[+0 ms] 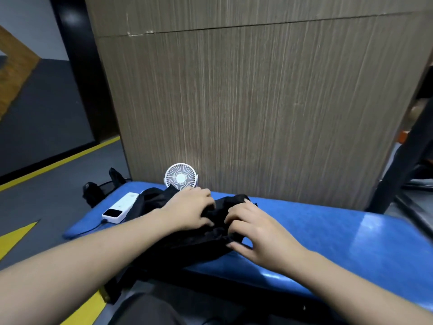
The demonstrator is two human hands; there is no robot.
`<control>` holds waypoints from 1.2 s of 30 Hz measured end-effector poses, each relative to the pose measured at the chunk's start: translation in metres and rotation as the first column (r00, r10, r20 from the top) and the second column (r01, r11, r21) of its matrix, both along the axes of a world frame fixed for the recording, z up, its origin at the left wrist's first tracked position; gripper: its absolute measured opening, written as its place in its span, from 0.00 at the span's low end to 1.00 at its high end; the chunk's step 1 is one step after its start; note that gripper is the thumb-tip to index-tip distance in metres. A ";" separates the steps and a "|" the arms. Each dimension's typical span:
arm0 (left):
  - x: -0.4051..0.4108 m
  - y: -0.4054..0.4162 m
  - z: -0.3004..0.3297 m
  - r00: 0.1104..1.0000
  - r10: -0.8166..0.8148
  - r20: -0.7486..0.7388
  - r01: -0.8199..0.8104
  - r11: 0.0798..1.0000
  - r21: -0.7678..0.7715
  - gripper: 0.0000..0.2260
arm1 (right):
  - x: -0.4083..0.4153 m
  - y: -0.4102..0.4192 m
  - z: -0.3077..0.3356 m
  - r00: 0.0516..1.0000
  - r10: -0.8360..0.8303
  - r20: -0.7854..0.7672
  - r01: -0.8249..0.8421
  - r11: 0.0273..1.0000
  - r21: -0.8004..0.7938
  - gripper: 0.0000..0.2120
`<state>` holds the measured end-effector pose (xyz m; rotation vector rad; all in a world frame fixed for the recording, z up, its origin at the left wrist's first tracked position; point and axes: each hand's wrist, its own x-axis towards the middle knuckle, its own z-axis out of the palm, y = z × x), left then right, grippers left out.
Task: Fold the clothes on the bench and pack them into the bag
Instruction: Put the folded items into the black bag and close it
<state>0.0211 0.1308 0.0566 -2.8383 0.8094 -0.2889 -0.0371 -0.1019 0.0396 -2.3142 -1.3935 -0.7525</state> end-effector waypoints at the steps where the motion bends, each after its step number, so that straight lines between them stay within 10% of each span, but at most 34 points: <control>1: -0.001 -0.006 0.002 0.999 0.020 -0.025 -0.023 0.988 -0.155 0.12 | 0.001 -0.001 -0.002 1.000 0.003 0.013 -0.002 1.000 -0.006 0.10; 5: -0.005 -0.017 0.017 0.958 0.058 -0.280 -0.216 0.790 -0.573 0.10 | 0.008 -0.003 -0.006 1.000 -0.002 -0.002 0.002 1.000 0.005 0.10; 13: -0.038 -0.018 0.034 0.781 -0.361 -0.510 -0.351 0.422 -0.836 0.07 | 0.015 0.008 -0.006 0.983 -0.164 0.085 0.160 0.985 0.059 0.10; 21: -0.060 -0.030 0.010 0.848 -0.280 -0.449 -0.156 0.677 -0.719 0.33 | 0.016 0.028 0.000 0.971 -0.107 -0.214 0.161 0.954 0.252 0.22; 25: -0.053 -0.021 0.001 0.922 -0.180 -0.342 -0.147 0.656 -0.741 0.25 | 0.017 0.012 0.014 0.903 0.103 -0.417 -0.001 0.971 0.237 0.27; 33: -0.054 -0.003 0.013 0.920 -0.233 -0.316 -0.063 0.707 -0.704 0.36 | 0.039 -0.013 0.020 0.850 -0.280 -0.445 0.298 0.954 -0.030 0.37; 36: -0.055 0.003 0.015 0.937 -0.176 -0.301 -0.056 0.776 -0.628 0.40 | 0.046 -0.004 0.025 0.840 -0.266 -0.473 0.242 0.964 -0.112 0.23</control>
